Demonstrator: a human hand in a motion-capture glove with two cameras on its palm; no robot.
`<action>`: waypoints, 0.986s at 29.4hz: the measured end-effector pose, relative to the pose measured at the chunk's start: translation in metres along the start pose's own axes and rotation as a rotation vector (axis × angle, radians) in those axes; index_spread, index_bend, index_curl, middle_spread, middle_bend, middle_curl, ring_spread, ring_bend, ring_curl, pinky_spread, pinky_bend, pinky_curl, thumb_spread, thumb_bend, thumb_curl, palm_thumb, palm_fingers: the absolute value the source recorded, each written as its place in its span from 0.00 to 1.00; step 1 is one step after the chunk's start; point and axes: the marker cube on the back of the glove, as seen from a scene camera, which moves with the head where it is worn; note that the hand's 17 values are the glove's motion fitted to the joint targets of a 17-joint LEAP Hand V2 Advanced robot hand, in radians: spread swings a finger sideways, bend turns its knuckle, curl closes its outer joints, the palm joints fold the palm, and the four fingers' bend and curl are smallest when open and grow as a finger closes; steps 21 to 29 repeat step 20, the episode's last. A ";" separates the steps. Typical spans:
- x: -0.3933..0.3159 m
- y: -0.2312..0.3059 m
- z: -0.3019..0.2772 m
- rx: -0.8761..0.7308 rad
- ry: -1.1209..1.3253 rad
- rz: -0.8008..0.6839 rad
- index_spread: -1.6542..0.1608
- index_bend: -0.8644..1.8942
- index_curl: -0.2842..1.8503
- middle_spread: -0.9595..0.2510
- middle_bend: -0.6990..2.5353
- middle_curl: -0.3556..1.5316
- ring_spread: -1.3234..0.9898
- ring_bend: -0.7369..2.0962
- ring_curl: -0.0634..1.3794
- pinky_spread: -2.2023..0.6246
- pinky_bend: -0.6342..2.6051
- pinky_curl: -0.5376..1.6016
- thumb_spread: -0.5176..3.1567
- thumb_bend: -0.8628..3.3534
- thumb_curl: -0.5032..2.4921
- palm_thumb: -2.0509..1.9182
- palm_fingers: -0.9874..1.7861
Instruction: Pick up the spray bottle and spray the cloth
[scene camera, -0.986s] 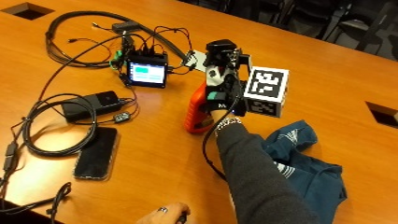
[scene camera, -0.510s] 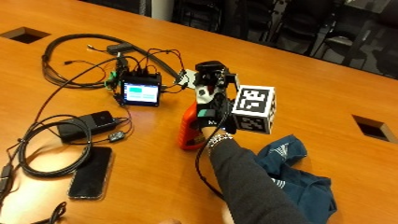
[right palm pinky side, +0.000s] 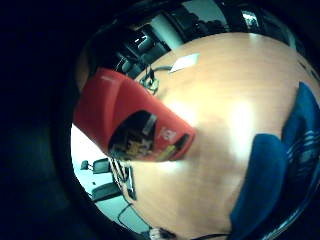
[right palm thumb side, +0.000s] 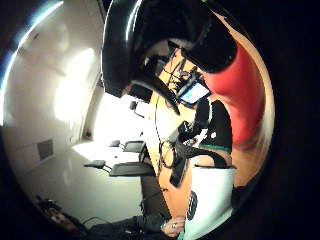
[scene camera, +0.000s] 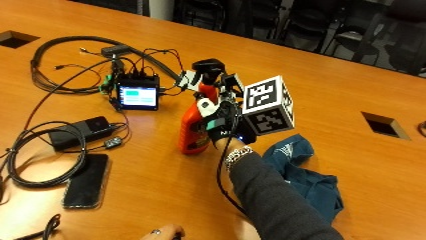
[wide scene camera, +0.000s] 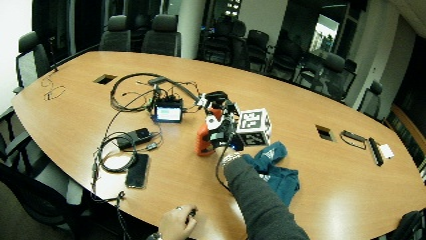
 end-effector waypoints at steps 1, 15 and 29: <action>-0.001 0.003 0.000 -0.033 0.034 0.000 0.74 0.36 0.32 0.74 0.29 0.43 0.54 0.35 0.30 0.84 0.30 0.44 0.48 0.21 0.33 0.73 0.47; 0.004 0.072 -0.034 -0.429 0.710 -0.126 0.70 0.36 0.28 0.79 0.28 0.41 0.57 0.36 0.28 0.87 0.29 0.42 0.47 0.19 0.30 0.67 0.43; -0.003 0.090 -0.049 -0.478 0.836 -0.110 0.68 0.37 0.27 0.79 0.27 0.40 0.57 0.35 0.28 0.87 0.29 0.42 0.46 0.19 0.29 0.66 0.42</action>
